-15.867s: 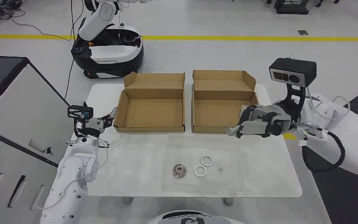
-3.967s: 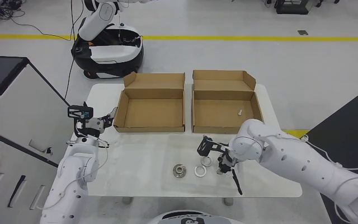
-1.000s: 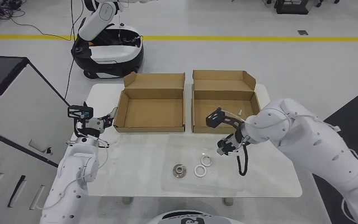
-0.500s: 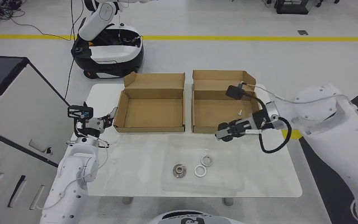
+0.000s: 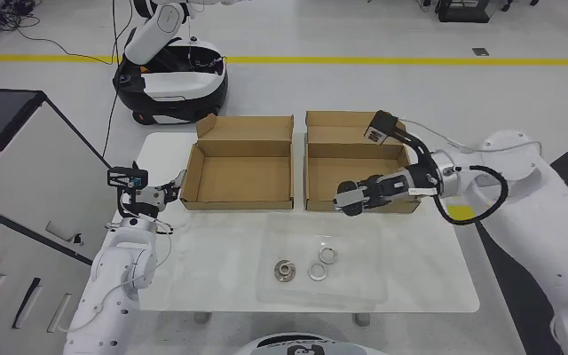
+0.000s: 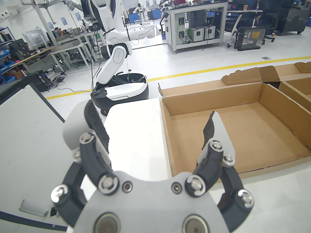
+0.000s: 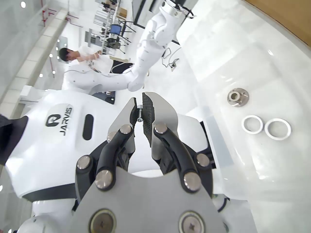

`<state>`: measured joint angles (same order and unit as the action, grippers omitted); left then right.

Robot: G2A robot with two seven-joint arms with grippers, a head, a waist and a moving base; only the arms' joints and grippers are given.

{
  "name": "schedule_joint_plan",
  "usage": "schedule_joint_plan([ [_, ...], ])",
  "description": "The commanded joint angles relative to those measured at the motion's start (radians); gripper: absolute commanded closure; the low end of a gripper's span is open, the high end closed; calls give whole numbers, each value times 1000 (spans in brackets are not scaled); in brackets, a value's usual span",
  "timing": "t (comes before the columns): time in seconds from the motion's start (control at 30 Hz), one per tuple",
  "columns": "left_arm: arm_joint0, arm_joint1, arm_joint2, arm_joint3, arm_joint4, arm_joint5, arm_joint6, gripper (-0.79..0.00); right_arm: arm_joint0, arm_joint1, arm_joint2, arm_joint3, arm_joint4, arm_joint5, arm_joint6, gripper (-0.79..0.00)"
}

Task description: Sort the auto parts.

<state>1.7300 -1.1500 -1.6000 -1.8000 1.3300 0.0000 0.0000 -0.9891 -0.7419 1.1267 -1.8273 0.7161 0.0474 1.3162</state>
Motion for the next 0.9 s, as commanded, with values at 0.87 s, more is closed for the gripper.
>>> schedule_joint_plan([
  [0.87, 0, 0, 0, 0, 0, 0, 0, -785, 88, -75, 4, 56, 594, -37, 99, 0],
])
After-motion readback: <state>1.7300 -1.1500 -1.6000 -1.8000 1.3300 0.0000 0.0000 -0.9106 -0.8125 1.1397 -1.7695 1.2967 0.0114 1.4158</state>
